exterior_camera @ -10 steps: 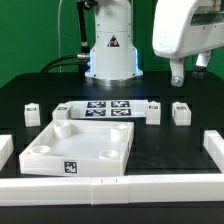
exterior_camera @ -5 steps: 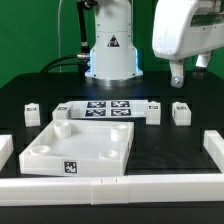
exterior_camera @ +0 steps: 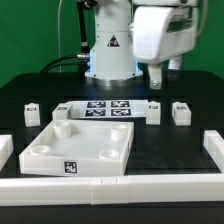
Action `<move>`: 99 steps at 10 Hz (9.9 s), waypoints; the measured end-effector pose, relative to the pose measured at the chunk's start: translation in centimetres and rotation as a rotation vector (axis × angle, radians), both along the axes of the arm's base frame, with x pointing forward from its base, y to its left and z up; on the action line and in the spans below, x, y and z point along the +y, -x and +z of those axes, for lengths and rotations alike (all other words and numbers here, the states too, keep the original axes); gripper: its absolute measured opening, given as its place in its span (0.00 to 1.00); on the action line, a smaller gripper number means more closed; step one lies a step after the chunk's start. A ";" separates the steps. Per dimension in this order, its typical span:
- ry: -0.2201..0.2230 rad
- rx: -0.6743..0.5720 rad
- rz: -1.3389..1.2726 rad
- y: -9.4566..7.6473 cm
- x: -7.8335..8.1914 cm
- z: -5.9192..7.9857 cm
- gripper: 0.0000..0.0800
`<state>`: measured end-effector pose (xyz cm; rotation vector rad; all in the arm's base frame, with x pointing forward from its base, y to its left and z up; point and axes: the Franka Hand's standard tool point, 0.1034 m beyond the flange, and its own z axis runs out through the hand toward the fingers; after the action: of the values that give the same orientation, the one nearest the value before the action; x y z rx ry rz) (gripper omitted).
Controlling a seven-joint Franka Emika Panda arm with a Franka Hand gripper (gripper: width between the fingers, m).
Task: Assemble one leg
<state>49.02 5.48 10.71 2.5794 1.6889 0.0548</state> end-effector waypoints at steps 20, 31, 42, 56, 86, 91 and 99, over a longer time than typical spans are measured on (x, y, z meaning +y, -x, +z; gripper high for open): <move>-0.043 0.107 0.268 4.6 -11.6 -10.0 0.32; -0.041 0.089 0.374 3.3 -12.3 -9.9 0.07; -0.078 0.065 0.466 2.0 -3.9 -10.0 0.07; -0.081 0.050 0.440 1.1 0.7 -10.0 0.72; -0.139 0.114 -1.215 8.1 6.7 -6.9 0.81; 0.122 0.500 -1.167 8.8 6.4 -6.6 0.81; 0.385 0.874 -1.086 12.0 8.2 -8.3 0.81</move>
Offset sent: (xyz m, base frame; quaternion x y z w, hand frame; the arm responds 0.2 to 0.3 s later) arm 0.0000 0.0000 0.0000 0.0000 0.0000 0.0000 1.0000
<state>37.00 13.65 2.42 2.9067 0.0311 -1.3933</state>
